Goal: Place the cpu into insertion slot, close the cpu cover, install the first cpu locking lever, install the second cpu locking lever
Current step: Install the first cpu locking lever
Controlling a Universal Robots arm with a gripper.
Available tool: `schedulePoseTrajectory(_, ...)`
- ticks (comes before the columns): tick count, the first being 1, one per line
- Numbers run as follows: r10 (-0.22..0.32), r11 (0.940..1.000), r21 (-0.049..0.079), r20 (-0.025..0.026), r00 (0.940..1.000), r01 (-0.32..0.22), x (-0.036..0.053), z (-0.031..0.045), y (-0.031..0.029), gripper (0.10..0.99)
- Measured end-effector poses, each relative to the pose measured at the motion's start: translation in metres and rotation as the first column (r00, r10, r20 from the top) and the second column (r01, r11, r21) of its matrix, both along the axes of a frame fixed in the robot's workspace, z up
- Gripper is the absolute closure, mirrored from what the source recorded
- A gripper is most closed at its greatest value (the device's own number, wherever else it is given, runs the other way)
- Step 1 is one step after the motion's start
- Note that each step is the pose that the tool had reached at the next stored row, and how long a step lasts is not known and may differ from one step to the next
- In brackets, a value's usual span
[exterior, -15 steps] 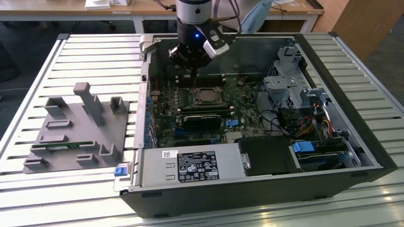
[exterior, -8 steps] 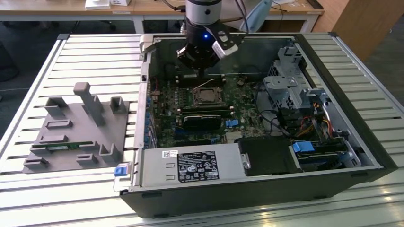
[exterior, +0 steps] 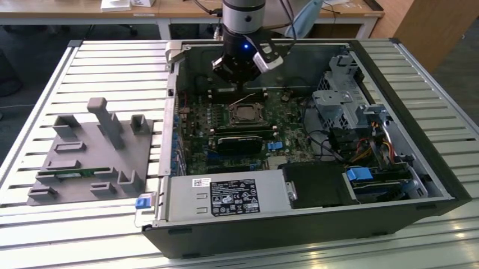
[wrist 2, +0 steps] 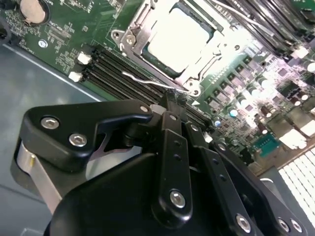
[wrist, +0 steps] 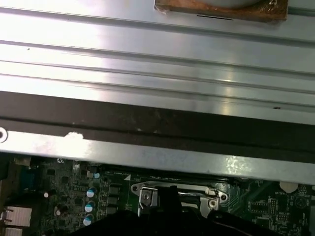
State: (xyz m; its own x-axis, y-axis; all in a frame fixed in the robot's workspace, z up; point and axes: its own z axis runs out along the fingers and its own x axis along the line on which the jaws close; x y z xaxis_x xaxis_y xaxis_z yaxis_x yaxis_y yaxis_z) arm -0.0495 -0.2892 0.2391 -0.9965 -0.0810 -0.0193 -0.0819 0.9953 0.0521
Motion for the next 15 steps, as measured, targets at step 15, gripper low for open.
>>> schedulePoseTrajectory(15,-0.01,1.0,-0.001,0.0001,1.0,0.01,0.0087,-0.0071,0.0061,0.98)
